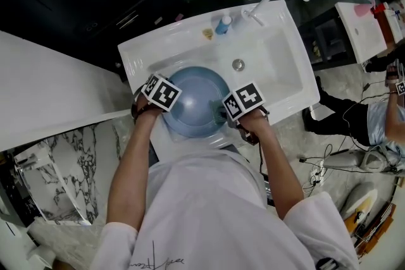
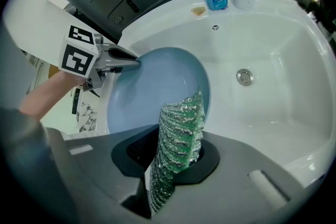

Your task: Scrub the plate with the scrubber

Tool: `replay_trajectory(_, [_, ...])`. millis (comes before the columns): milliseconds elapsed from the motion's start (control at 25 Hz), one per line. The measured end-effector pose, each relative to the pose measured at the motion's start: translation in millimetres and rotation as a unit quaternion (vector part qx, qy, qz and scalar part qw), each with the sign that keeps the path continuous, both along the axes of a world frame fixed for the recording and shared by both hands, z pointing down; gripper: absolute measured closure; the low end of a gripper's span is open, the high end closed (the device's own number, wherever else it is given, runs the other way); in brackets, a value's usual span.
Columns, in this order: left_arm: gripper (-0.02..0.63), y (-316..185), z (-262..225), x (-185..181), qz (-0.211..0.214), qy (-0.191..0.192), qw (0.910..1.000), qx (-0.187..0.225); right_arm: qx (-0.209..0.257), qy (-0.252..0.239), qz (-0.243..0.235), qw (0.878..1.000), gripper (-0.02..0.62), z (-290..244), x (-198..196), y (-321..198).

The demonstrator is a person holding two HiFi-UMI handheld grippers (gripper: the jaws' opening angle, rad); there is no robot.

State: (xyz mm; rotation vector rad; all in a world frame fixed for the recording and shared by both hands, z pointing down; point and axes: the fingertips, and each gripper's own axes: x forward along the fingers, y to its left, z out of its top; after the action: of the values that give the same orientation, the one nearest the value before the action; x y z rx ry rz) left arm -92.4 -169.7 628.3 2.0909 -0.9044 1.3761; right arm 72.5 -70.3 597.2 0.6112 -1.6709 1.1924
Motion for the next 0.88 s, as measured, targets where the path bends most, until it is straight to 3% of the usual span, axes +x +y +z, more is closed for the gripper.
replay_trajectory(240, [0.499,0,0,-1,-0.001,-0.001,1.0,0.0,-0.022,-0.035,0.014,0.999,0.529,0,-13,14])
replay_trajectory(880, [0.499,0,0,-1,-0.006,0.001,1.0,0.001,-0.037,-0.046,-0.012,0.998,0.529,1,-32,24])
